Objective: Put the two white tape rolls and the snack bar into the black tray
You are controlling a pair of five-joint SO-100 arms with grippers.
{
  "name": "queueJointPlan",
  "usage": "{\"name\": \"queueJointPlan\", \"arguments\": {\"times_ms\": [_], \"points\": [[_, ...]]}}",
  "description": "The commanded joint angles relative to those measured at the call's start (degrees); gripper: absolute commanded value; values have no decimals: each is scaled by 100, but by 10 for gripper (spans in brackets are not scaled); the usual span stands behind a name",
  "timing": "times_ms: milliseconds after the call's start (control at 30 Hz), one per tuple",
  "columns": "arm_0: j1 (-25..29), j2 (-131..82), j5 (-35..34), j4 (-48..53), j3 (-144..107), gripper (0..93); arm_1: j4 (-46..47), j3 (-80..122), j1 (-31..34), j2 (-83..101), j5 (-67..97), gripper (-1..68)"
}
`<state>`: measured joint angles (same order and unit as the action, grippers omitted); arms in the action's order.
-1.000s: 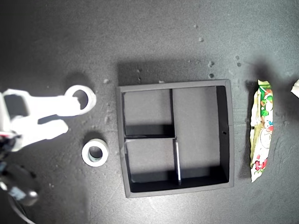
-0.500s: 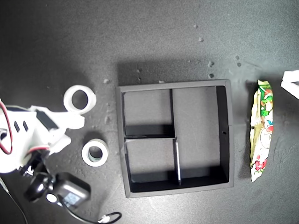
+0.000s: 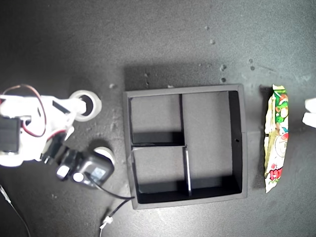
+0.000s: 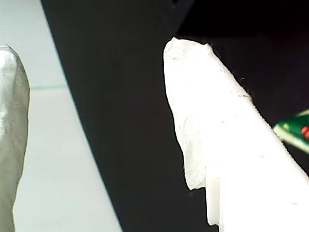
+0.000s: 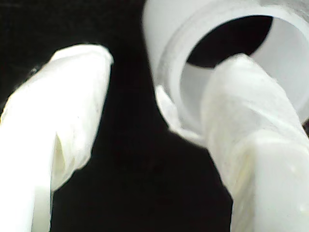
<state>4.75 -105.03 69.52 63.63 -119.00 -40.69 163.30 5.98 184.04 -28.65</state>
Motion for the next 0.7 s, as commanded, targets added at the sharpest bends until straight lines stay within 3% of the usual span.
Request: {"name": "queueJointPlan", "arguments": {"times_ms": [0, 200, 333, 467, 667], "points": [[-105, 229, -35, -141, 264, 150, 211, 79, 264, -44, 334, 176], [-299, 791, -167, -396, 422, 146, 299, 343, 316, -44, 562, 228], [-466, 1116, -334, -536, 615, 54, 62, 18, 281, -202, 729, 235], [-527, 1125, -387, -536, 747, 30, -149, -1081, 167, -1767, 800, 241], [-633, 237, -519, -158, 853, 5, -1371, -2839, 308, -4315, 791, 229]]}}
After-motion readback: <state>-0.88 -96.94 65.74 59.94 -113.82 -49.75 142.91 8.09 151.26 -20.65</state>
